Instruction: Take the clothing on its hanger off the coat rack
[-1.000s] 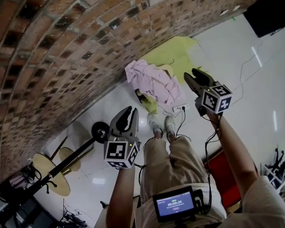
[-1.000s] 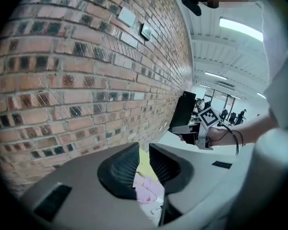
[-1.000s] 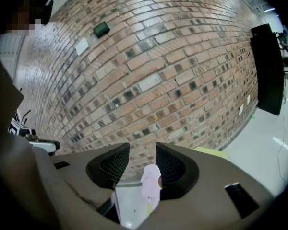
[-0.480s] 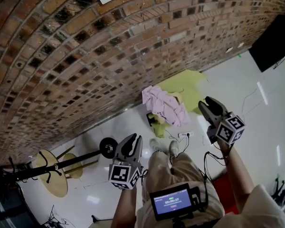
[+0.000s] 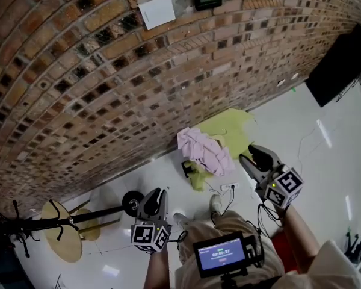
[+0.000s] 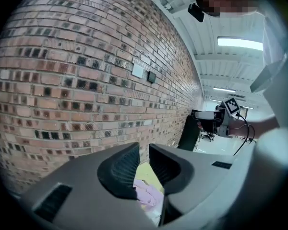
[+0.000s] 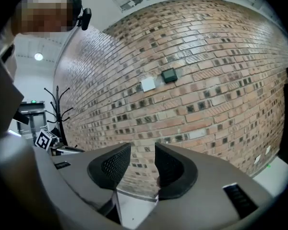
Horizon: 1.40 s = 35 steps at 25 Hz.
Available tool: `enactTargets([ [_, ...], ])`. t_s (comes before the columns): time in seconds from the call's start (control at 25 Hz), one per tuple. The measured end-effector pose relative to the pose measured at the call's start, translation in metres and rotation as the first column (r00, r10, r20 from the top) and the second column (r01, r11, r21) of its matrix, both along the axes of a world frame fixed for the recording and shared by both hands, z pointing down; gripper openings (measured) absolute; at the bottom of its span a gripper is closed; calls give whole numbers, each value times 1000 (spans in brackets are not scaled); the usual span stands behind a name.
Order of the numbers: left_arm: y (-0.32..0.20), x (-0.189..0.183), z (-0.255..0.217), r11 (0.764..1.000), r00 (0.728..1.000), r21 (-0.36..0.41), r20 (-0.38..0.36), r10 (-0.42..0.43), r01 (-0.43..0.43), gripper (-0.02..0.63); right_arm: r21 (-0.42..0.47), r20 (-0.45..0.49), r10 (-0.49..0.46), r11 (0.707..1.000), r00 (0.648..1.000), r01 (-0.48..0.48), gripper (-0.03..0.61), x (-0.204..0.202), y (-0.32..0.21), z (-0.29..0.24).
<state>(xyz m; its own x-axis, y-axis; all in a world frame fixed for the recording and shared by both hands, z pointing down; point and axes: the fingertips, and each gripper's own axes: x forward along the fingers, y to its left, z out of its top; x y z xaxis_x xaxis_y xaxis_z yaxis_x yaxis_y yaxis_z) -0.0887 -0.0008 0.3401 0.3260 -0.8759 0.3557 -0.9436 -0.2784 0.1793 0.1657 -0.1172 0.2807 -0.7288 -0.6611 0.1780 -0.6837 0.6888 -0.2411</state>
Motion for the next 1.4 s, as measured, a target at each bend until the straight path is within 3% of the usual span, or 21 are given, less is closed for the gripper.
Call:
enactTargets([
  [0.28, 28, -57, -27, 1000, 1000, 3, 2, -28, 28, 67, 47, 0, -21, 999, 1000, 21, 160, -53, 34, -44],
  [0.56, 44, -101, -94, 994, 1000, 105, 20, 9, -11, 67, 95, 7, -65, 993, 998, 65, 160, -121, 78, -93],
  [0.76, 68, -133, -124, 984, 1000, 178, 14, 15, -17, 67, 84, -12, -101, 991, 995, 101, 153, -171, 110, -95],
  [1.04, 102, -191, -101, 988, 998, 154, -50, -23, 30, 60, 29, -81, -197, 979, 977, 200, 153, -261, 141, -69],
  [1.4, 152, -280, -81, 986, 993, 127, -63, -101, 108, 60, -9, -109, -230, 973, 967, 230, 144, -350, 176, -40],
])
